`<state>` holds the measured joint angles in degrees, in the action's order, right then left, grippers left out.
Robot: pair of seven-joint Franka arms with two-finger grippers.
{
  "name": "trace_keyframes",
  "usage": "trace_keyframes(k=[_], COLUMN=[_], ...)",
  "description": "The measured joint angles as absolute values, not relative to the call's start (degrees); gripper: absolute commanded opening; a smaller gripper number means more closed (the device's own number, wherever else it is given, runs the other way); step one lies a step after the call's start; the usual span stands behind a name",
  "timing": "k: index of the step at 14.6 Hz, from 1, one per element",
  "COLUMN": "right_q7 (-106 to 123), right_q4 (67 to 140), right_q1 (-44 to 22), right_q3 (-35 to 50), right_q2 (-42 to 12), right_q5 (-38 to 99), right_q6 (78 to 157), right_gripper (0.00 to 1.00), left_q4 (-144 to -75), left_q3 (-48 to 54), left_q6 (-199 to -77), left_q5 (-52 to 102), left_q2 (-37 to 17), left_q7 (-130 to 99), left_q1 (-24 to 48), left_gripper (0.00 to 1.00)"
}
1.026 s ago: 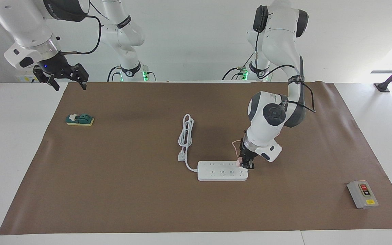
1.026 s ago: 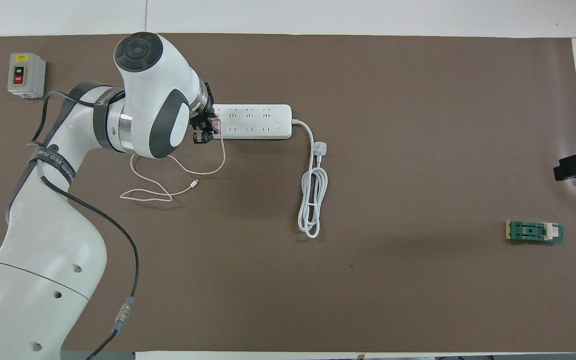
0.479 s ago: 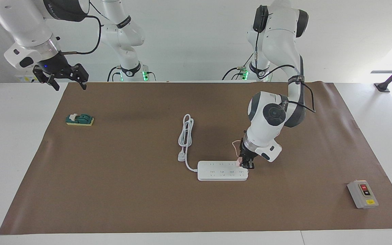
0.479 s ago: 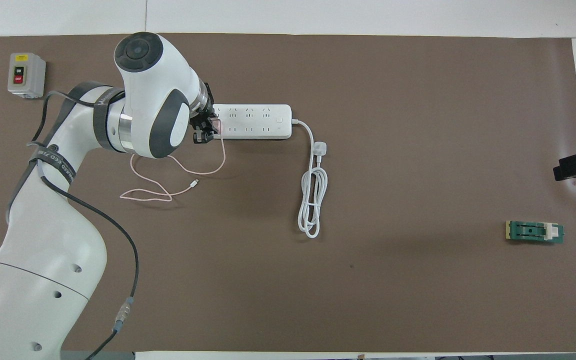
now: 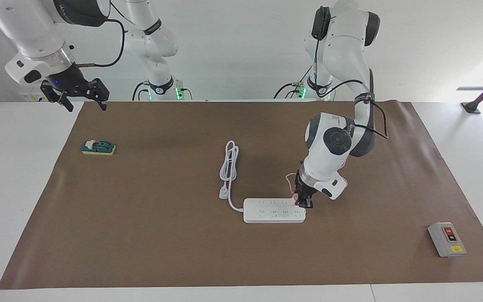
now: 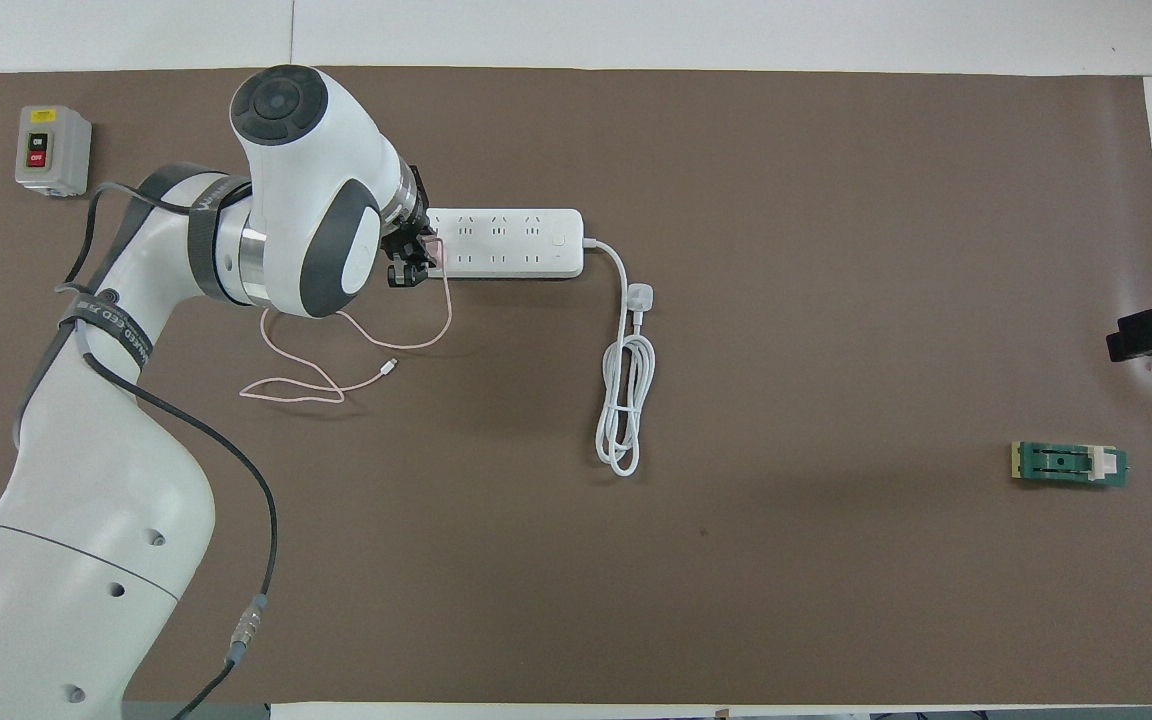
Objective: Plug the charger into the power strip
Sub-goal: 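Open the left gripper and draw it back from the charger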
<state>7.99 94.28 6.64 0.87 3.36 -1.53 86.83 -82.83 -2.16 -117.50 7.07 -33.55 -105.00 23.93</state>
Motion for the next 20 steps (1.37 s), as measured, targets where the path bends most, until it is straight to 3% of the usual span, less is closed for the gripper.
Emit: trace_keyframes(k=[20], right_q7=[7.99], right_q4=[94.28], right_q1=[6.64], right_q3=[0.88], right_q2=[3.36], right_q5=[-1.53], right_q6=[86.83], right_gripper=[1.00], left_q4=[-83.17], left_q3=[-2.54], left_q6=[-118.20], left_q5=[6.23], left_q2=[-33.74], left_q7=[-106.09], left_q1=[24.76], left_gripper=[0.00])
